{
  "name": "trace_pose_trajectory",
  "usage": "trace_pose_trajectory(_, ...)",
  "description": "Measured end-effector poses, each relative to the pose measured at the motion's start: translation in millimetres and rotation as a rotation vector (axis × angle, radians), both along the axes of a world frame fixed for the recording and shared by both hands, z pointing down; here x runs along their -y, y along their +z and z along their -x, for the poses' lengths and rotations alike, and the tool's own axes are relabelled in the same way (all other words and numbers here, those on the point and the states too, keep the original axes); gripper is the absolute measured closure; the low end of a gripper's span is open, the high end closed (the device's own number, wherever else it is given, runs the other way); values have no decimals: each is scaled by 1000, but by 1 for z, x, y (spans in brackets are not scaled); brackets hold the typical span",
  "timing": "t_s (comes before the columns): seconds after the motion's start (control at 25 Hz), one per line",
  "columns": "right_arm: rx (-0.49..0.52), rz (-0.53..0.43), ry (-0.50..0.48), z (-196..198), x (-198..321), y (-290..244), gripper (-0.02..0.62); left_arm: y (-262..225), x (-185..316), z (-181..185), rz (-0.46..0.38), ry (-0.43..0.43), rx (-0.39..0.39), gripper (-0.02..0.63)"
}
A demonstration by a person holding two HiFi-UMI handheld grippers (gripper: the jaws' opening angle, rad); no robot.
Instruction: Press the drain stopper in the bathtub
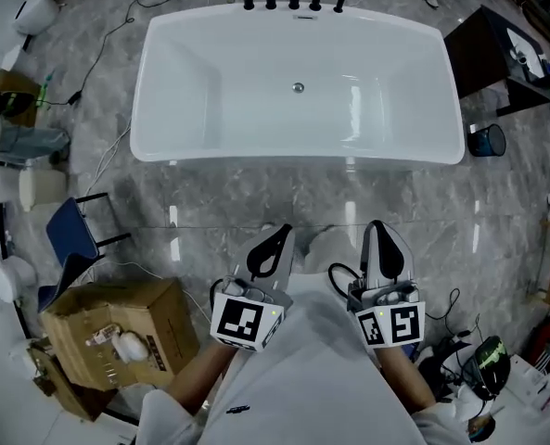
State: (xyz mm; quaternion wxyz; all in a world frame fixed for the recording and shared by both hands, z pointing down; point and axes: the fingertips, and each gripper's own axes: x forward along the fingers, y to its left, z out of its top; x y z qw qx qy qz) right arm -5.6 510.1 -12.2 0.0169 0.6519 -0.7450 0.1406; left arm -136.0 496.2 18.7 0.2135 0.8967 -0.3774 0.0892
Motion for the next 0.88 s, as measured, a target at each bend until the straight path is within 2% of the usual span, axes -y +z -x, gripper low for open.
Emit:
trace_pose_trajectory(0.16, -3, 23, 21, -21, 35, 6, 600, 8, 36, -16, 29, 10, 6, 601)
trace_pose_trajectory(0.4, 25, 56, -30, -67, 118, 28, 600, 21, 113, -65, 42, -10, 41, 601)
trace_pose_trajectory(0.68, 49, 70, -202, -121, 230, 47, 600, 37, 215, -139, 93, -87, 110, 601)
trace_pose_trajectory(0.88, 65, 86, -317, -145, 292, 63, 598, 53, 266, -184, 143, -144, 126, 601)
